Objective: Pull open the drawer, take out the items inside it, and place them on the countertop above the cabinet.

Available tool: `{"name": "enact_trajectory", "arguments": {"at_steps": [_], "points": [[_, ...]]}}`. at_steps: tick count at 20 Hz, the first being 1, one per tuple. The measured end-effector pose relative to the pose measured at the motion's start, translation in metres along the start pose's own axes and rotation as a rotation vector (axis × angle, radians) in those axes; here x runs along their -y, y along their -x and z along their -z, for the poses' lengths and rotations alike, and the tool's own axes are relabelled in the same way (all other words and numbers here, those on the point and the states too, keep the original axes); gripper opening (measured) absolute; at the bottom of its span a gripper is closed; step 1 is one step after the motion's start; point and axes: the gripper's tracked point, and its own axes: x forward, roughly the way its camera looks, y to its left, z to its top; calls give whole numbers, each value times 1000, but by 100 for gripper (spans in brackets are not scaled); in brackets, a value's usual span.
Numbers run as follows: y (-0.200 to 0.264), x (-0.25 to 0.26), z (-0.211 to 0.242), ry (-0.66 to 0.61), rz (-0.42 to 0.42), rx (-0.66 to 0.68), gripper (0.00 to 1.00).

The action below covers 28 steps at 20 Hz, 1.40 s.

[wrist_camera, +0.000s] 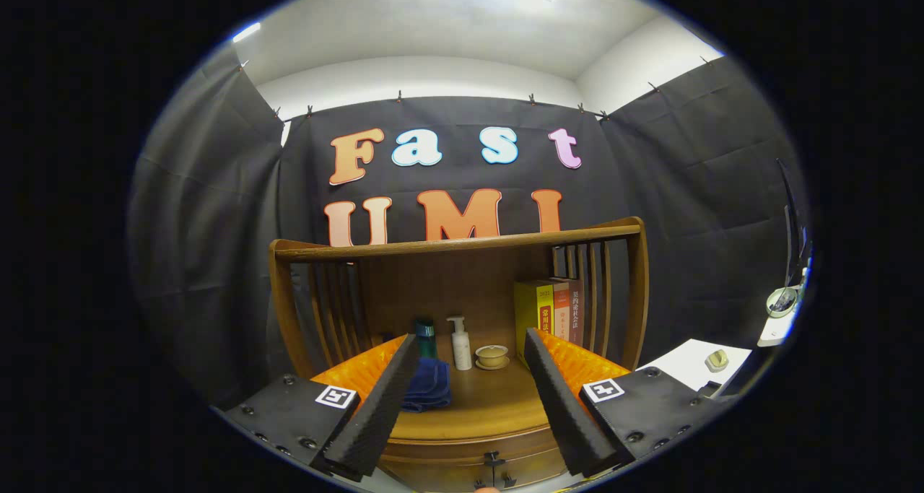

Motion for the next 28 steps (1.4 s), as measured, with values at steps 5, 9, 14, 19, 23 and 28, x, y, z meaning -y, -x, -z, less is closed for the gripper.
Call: {"name": "enact_trajectory", "arguments": {"at_steps": [5,9,14,19,23,28], "points": [[-2,-10,7,0,-34,-6,98],[-8,-12,18,-5,-49,-7,98],[-22,1,65,-14,-49,-29,98],[-32,33,147,48,-3,-41,98],[-23,43,230,25,-7,-121,98],[-16,68,307,-5,22,-181,99]]}}
